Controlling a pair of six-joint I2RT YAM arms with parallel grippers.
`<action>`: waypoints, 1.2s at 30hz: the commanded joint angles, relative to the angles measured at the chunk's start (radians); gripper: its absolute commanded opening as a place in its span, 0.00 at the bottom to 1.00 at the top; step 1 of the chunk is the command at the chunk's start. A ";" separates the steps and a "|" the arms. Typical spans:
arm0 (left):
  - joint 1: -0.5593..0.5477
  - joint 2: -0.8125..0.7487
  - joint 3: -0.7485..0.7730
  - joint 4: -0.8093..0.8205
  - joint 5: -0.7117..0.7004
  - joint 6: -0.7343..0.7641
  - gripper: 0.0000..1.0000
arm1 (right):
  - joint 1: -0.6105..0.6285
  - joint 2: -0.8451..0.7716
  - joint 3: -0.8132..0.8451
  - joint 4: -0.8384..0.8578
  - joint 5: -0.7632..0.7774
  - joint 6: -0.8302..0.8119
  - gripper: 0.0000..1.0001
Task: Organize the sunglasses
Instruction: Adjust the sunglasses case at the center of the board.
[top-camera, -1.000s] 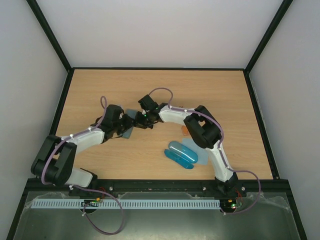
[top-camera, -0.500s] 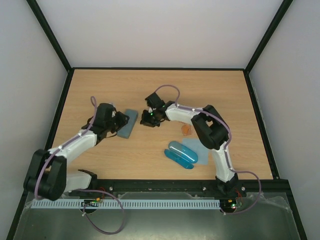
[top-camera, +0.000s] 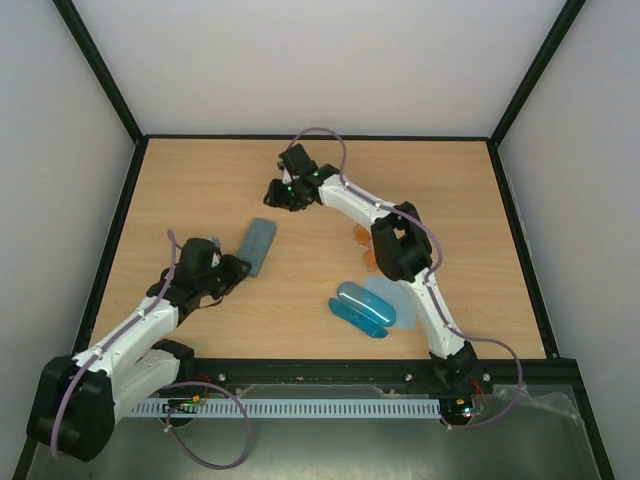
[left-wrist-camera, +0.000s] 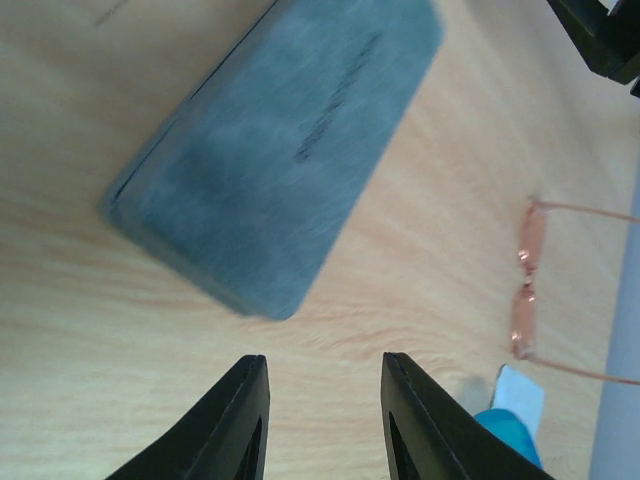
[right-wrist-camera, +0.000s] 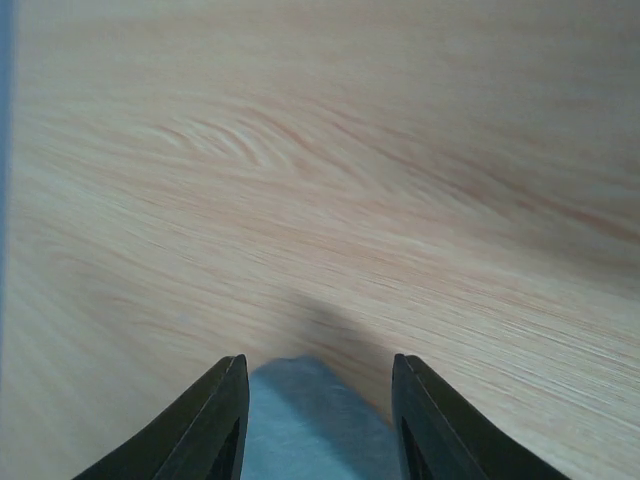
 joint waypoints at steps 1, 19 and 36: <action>-0.022 0.008 -0.052 0.054 0.029 -0.062 0.34 | 0.006 0.079 0.013 -0.090 -0.039 -0.038 0.40; 0.107 0.263 0.004 0.204 -0.040 0.025 0.31 | 0.078 -0.101 -0.394 0.098 -0.055 -0.028 0.35; 0.219 0.315 0.192 0.138 -0.023 0.078 0.33 | 0.099 -0.183 -0.239 -0.036 0.044 -0.091 0.37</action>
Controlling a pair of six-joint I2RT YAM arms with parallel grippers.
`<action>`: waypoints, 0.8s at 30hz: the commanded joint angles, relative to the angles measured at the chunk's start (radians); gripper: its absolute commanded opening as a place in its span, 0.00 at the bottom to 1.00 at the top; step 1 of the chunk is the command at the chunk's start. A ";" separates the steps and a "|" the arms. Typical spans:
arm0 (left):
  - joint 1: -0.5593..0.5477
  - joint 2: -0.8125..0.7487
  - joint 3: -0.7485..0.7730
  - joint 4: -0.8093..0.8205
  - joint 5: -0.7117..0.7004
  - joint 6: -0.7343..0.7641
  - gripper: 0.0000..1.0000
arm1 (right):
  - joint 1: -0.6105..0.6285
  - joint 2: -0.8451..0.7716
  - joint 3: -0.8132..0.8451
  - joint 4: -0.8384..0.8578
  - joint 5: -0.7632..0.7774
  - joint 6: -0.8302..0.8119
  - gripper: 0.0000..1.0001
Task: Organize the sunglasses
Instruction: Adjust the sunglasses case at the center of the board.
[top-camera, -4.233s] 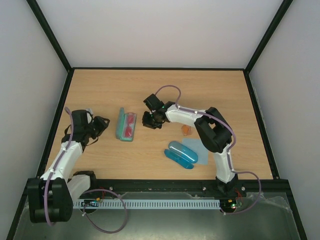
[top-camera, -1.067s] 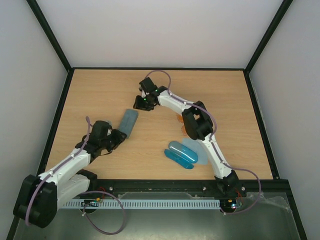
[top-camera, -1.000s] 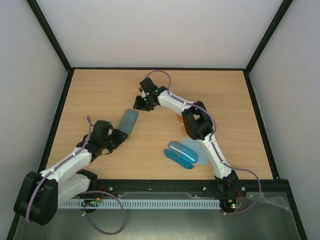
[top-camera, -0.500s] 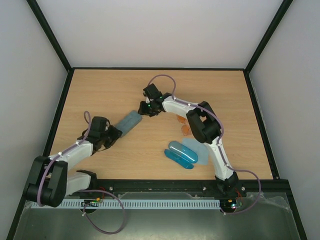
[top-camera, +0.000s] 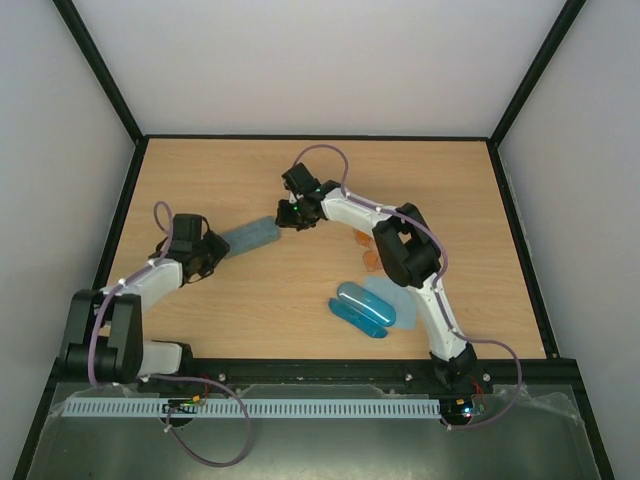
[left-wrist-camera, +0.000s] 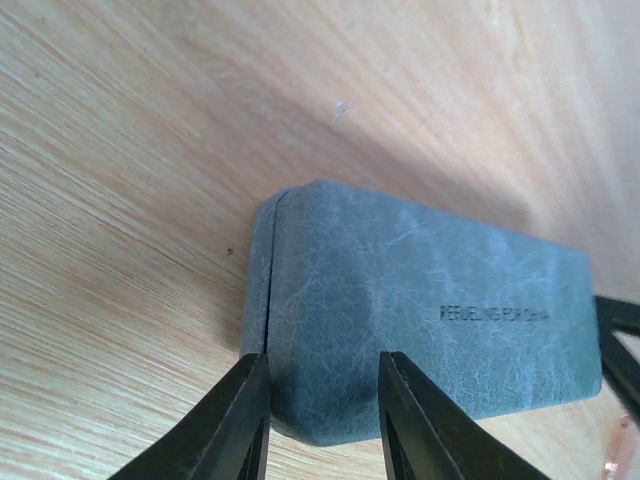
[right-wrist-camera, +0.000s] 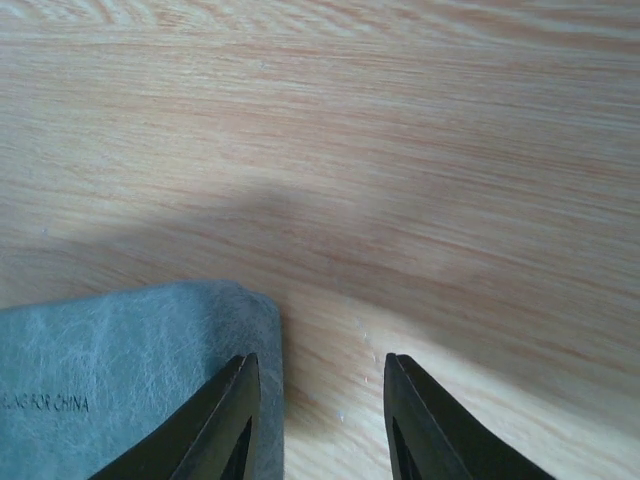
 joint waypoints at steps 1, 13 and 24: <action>-0.005 -0.123 0.062 -0.003 0.055 0.022 0.35 | 0.060 -0.134 0.044 -0.112 -0.013 -0.068 0.38; -0.116 -0.279 0.144 -0.275 0.093 0.128 0.53 | 0.058 -0.691 -0.349 -0.123 0.094 -0.109 0.45; -0.173 -0.155 0.176 -0.231 0.027 0.156 0.53 | 0.046 -0.828 -0.546 -0.099 0.094 -0.100 0.45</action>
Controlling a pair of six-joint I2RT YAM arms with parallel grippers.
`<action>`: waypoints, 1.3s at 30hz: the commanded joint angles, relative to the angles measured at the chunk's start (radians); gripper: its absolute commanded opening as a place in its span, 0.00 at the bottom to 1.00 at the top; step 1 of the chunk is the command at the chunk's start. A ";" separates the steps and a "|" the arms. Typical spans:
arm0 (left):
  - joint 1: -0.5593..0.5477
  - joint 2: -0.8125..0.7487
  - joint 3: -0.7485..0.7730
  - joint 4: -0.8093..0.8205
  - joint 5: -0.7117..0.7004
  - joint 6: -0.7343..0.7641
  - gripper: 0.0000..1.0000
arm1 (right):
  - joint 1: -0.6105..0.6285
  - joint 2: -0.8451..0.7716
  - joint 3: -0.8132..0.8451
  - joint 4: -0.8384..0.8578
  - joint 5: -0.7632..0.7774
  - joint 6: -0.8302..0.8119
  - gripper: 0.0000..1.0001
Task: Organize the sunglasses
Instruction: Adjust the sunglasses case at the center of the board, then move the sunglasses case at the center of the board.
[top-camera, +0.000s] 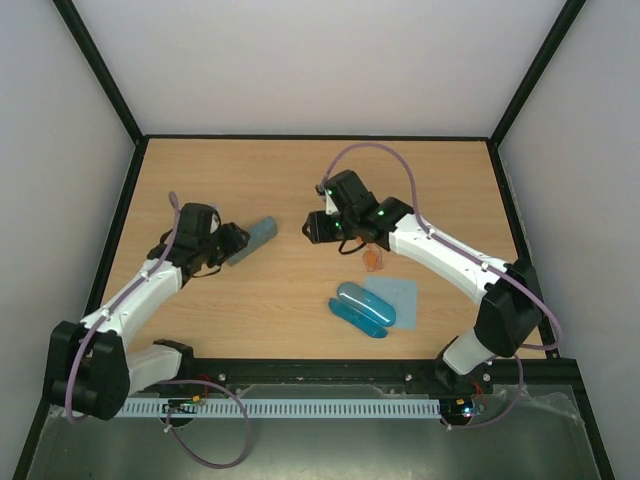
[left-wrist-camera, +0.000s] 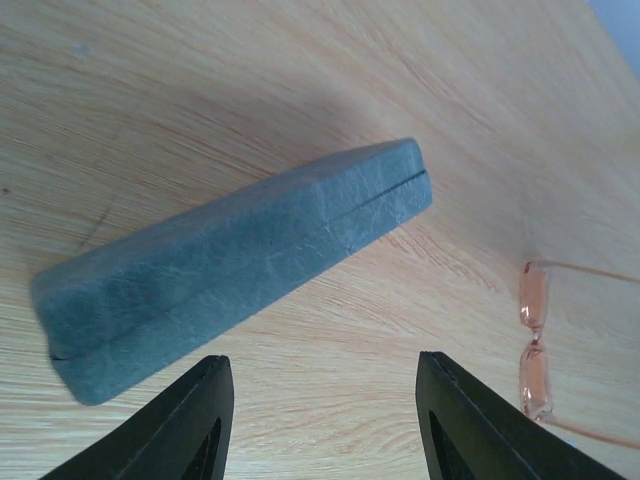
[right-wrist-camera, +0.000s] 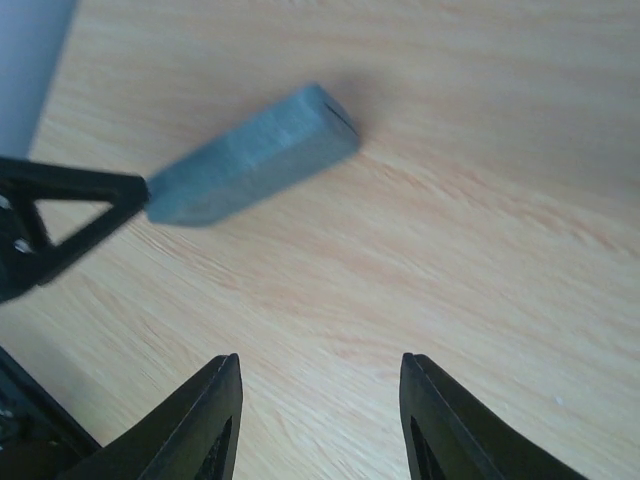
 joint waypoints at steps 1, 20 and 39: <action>-0.041 0.062 0.057 0.002 -0.040 0.020 0.53 | -0.010 -0.067 -0.063 -0.012 0.013 -0.001 0.45; -0.039 0.296 0.099 0.132 -0.170 0.079 0.49 | -0.030 -0.164 -0.176 0.003 -0.019 0.006 0.46; -0.301 0.126 0.080 0.016 -0.217 -0.017 0.49 | -0.071 -0.223 -0.221 0.008 -0.016 0.020 0.46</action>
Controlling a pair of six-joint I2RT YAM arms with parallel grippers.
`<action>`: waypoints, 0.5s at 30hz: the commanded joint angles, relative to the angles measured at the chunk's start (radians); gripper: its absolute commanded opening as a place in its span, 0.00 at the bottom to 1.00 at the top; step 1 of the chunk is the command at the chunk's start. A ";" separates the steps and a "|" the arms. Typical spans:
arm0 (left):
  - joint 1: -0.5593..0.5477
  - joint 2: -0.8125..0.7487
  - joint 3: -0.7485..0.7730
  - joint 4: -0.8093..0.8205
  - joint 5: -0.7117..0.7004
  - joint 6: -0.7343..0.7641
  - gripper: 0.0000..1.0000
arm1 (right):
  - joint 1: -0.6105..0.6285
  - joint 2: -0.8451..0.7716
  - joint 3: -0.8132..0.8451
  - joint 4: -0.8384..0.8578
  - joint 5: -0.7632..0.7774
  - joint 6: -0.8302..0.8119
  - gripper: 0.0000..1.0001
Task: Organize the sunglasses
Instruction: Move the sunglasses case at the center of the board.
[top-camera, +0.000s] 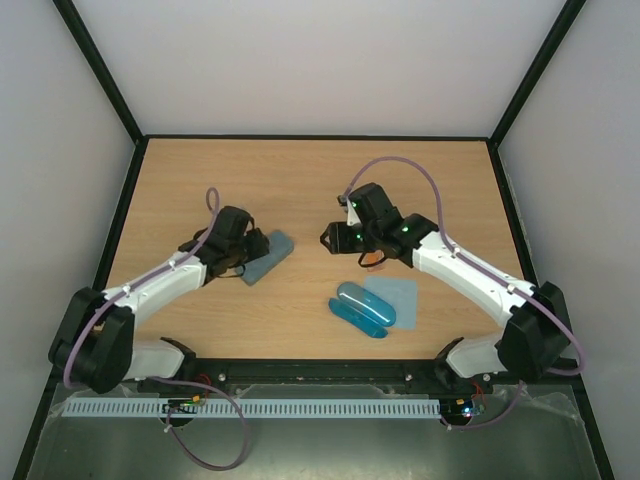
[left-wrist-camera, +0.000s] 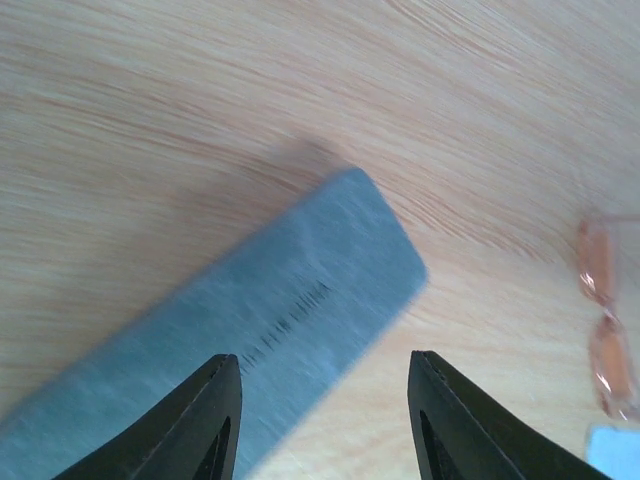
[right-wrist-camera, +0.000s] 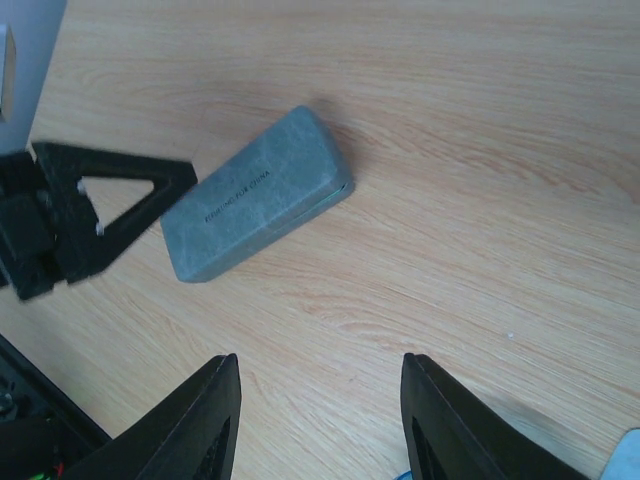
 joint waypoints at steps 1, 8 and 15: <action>-0.106 -0.064 0.049 -0.081 0.014 -0.028 0.50 | -0.017 -0.065 0.022 -0.041 0.028 0.008 0.46; -0.262 0.024 0.111 -0.106 0.156 -0.026 0.52 | -0.032 -0.150 0.103 -0.133 0.139 0.006 0.47; -0.358 0.144 0.077 0.098 0.267 -0.008 0.52 | -0.040 -0.186 0.140 -0.174 0.178 0.008 0.49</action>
